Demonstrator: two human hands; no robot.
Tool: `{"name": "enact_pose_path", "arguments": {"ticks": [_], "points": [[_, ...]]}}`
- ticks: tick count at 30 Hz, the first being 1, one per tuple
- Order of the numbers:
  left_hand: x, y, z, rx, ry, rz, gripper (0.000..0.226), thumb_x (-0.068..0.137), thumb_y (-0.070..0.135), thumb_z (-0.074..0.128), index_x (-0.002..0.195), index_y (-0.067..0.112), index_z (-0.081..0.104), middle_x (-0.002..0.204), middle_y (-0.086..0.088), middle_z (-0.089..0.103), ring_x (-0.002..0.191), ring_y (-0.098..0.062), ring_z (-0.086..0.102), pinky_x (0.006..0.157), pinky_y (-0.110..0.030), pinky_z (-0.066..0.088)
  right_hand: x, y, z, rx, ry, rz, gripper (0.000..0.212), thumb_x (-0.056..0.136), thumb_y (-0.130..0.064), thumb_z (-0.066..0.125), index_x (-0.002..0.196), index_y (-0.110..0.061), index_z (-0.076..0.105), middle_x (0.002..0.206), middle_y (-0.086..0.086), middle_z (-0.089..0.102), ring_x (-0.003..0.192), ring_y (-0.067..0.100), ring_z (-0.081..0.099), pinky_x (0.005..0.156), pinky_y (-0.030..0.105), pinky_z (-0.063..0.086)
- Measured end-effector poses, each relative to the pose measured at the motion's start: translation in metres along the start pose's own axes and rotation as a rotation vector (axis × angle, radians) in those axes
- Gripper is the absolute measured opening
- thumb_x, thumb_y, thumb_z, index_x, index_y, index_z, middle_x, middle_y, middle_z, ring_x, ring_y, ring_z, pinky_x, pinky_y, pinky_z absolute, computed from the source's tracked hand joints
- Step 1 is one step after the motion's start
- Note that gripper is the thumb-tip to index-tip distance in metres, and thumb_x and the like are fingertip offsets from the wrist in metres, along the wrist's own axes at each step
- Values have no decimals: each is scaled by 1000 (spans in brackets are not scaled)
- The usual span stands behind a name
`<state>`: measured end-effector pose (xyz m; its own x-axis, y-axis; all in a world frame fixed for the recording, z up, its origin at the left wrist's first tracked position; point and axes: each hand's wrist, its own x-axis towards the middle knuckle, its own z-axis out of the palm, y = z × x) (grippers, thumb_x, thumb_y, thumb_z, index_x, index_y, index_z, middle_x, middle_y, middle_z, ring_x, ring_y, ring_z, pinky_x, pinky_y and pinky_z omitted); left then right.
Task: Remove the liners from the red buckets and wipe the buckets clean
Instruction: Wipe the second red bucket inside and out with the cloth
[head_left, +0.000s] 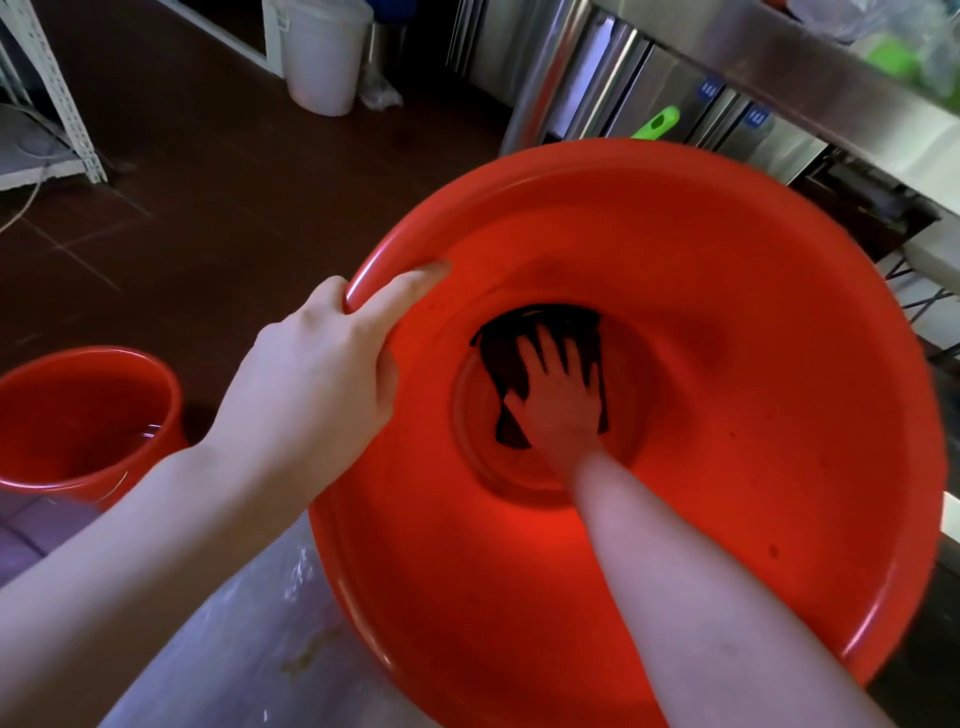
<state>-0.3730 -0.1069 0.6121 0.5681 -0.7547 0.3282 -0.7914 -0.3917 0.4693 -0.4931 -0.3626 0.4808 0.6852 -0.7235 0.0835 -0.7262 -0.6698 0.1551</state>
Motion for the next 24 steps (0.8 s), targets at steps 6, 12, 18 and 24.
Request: {"name": "enact_pose_path", "arguments": {"ticks": [6,12,18,24], "points": [[-2,2,0,-24,6,7,65,91,23,45,147,50,23,90,-4,43,61,-30,54,57,-42,54,-2,-3,5,109,7,260,73,92,-47,49,153,-37,12,163,-4,6,147,36,10,113,67,14],[3,-5,3,-31,3,5,67,92,22,47,147,50,20,93,-6,46,64,-30,56,58,-42,55,-8,-18,23,-144,-17,-328,58,93,-44,44,149,-39,29,163,-5,15,149,36,7,109,72,3],[-2,2,1,-26,-13,-5,66,94,22,45,148,49,18,95,-6,46,64,-28,56,57,-42,55,-41,-23,42,-220,-61,-454,61,88,-44,59,145,-38,39,162,-8,19,150,31,12,111,70,16],[-6,8,-1,-14,-4,-14,64,93,23,45,149,47,21,96,-10,46,66,-31,55,59,-44,55,-18,-14,23,-129,-76,-386,71,88,-49,55,150,-42,22,163,-12,0,151,20,-4,117,59,6]]}}
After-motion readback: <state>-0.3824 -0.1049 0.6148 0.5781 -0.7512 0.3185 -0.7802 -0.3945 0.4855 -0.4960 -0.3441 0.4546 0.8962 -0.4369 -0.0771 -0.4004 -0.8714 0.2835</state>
